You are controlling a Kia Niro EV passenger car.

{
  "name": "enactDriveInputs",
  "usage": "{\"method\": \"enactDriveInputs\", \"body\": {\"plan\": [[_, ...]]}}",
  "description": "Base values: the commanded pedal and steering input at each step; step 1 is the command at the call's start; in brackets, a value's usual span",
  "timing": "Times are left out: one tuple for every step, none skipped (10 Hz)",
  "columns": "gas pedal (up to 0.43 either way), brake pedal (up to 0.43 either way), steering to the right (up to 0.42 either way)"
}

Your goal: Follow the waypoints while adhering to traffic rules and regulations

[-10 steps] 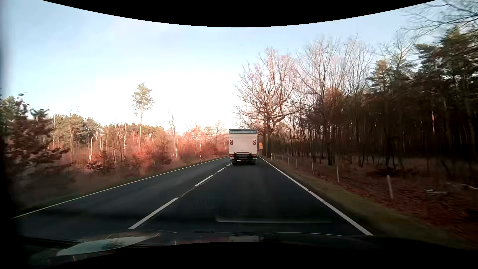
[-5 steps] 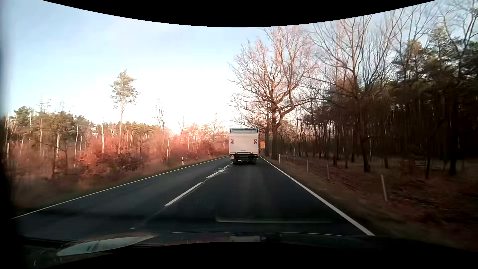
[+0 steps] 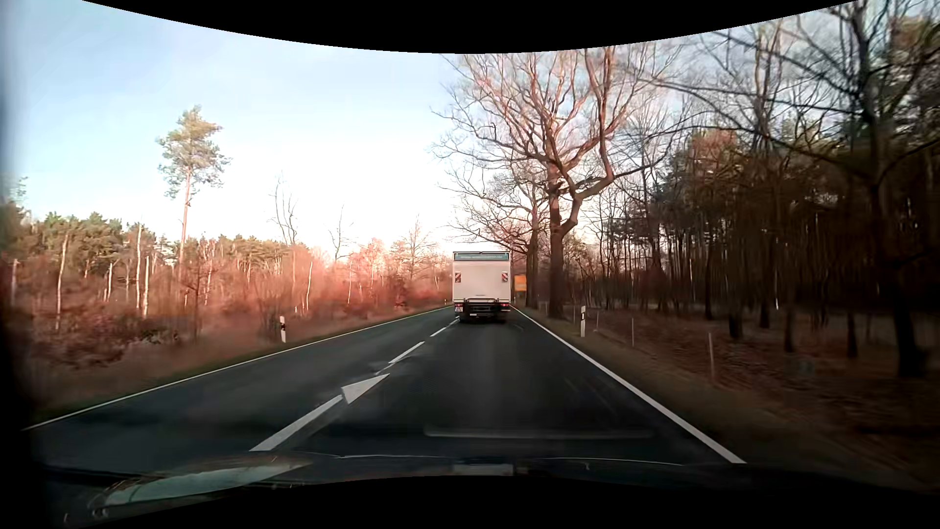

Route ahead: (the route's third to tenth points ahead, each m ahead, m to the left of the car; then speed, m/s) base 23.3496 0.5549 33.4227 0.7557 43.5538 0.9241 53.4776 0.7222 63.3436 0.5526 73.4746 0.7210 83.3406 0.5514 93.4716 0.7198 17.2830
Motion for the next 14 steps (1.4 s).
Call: {"method": "enactDriveInputs", "body": {"plan": [[0.047,0.0,-0.002],[0.047,0.0,-0.002],[0.047,0.0,-0.002],[0.047,0.0,-0.002],[0.047,0.0,-0.002],[0.047,0.0,-0.002],[0.047,0.0,-0.002],[0.047,0.0,-0.002],[0.047,0.0,-0.002],[0.059,0.0,-0.002],[0.059,0.0,-0.002],[0.067,0.0,-0.002],[0.067,0.0,-0.002],[0.067,0.0,-0.002]]}}
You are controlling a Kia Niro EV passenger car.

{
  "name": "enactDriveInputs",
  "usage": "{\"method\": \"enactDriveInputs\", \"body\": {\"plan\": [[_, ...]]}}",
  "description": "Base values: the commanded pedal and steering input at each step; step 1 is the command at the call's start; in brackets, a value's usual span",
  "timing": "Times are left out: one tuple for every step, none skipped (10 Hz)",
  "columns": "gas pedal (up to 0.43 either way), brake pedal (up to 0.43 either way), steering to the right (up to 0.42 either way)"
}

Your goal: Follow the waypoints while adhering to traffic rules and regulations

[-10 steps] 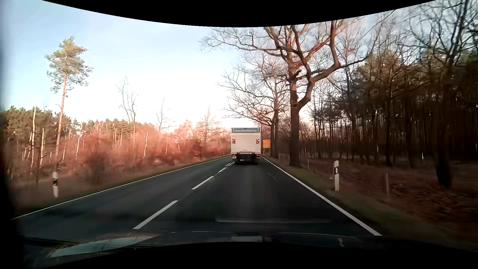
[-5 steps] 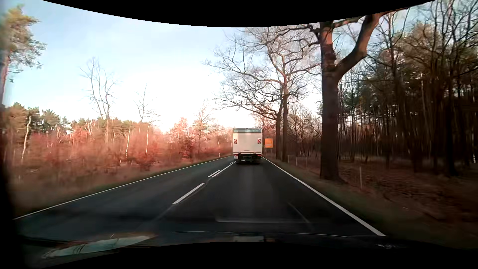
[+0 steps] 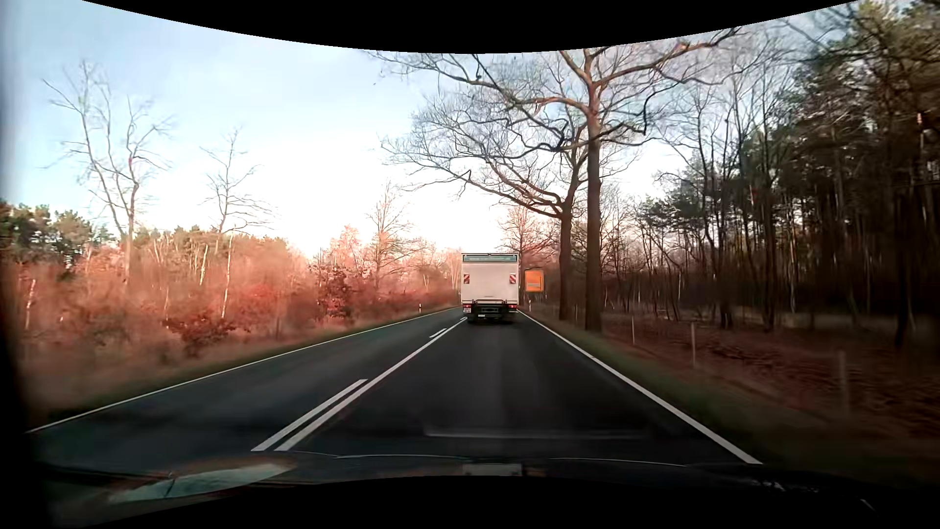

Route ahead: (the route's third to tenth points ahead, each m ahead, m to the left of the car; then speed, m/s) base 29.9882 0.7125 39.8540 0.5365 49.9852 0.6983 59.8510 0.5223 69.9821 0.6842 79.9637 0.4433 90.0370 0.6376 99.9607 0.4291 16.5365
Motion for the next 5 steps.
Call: {"method": "enactDriveInputs", "body": {"plan": [[0.079,0.0,-0.001],[0.079,0.0,-0.001],[0.079,0.0,0.0],[0.079,0.0,0.0],[0.087,0.0,0.0]]}}
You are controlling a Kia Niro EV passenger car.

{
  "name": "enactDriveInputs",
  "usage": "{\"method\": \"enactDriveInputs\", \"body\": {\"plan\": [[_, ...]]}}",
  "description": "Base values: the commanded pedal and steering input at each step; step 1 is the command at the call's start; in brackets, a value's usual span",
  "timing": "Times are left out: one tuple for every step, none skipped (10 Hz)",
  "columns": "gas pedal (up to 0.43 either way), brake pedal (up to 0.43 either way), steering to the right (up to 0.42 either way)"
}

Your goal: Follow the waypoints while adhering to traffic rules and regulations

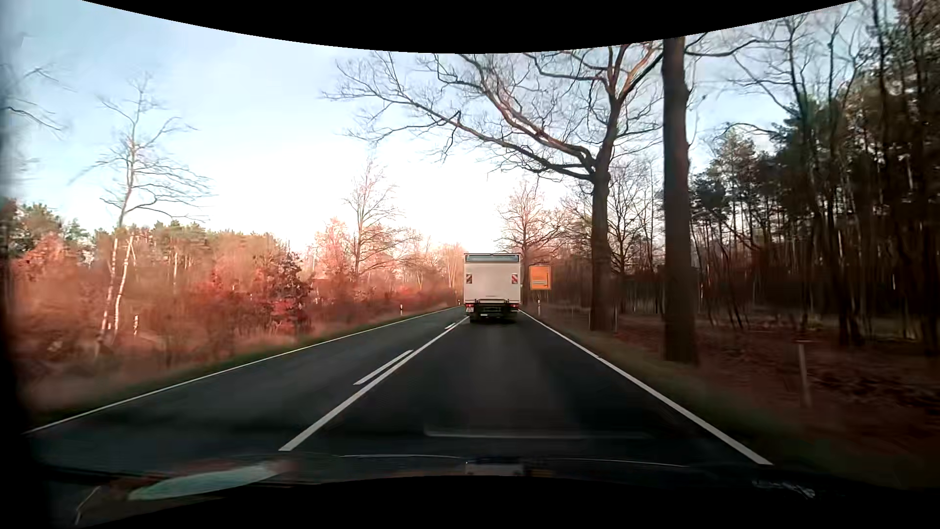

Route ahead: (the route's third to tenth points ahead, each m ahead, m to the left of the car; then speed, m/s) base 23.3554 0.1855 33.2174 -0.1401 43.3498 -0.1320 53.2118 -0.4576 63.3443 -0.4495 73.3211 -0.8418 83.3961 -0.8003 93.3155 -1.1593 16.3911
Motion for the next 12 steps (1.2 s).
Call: {"method": "enactDriveInputs", "body": {"plan": [[0.087,0.0,0.0],[0.098,0.0,0.001],[0.098,0.0,0.001],[0.098,0.0,0.001],[0.11,0.0,0.001],[0.11,0.0,0.001],[0.11,0.0,0.001],[0.118,0.0,0.001],[0.118,0.0,0.001],[0.118,0.0,0.0],[0.13,0.0,0.0],[0.13,0.0,-0.002]]}}
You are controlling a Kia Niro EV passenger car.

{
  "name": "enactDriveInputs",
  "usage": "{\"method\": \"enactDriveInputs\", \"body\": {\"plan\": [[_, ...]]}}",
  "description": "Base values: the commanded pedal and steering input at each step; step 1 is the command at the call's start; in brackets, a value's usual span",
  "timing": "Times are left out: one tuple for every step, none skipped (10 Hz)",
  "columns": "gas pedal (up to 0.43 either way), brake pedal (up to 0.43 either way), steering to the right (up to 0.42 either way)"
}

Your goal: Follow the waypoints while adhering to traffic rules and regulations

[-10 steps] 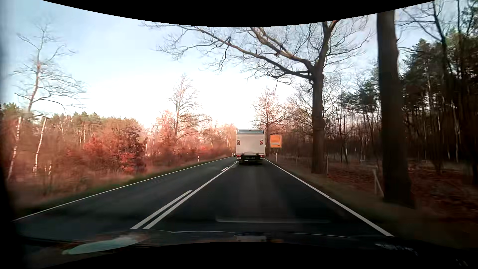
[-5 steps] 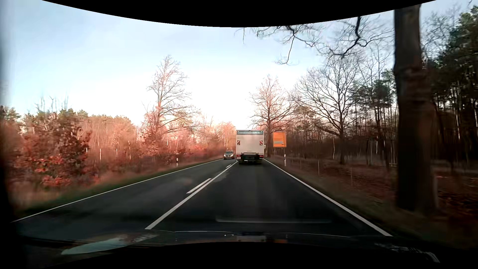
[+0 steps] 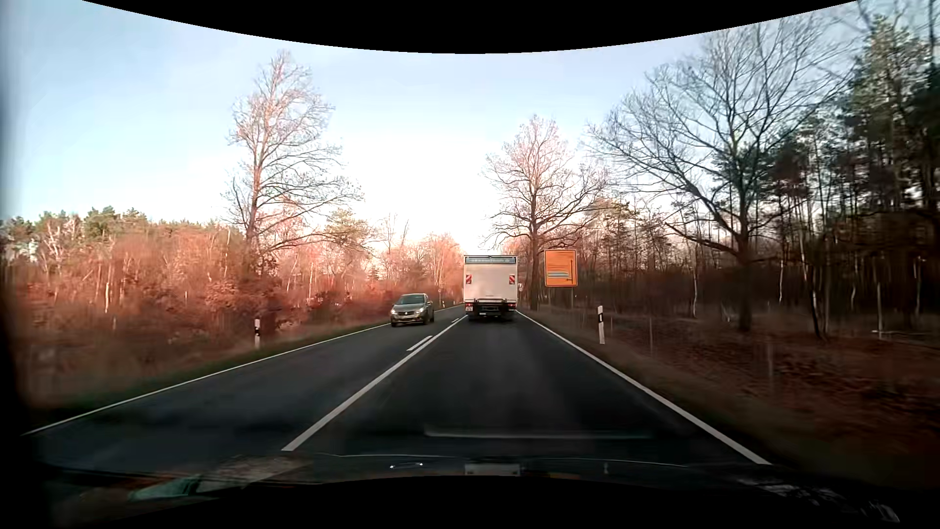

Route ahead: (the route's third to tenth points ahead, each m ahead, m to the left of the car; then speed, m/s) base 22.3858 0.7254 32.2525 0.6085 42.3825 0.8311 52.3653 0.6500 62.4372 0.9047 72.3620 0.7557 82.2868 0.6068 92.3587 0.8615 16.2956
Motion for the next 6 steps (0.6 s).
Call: {"method": "enactDriveInputs", "body": {"plan": [[0.13,0.0,-0.001],[0.13,0.0,-0.001],[0.13,0.0,-0.002],[0.13,0.0,-0.001],[0.13,0.0,-0.002],[0.13,0.0,-0.002]]}}
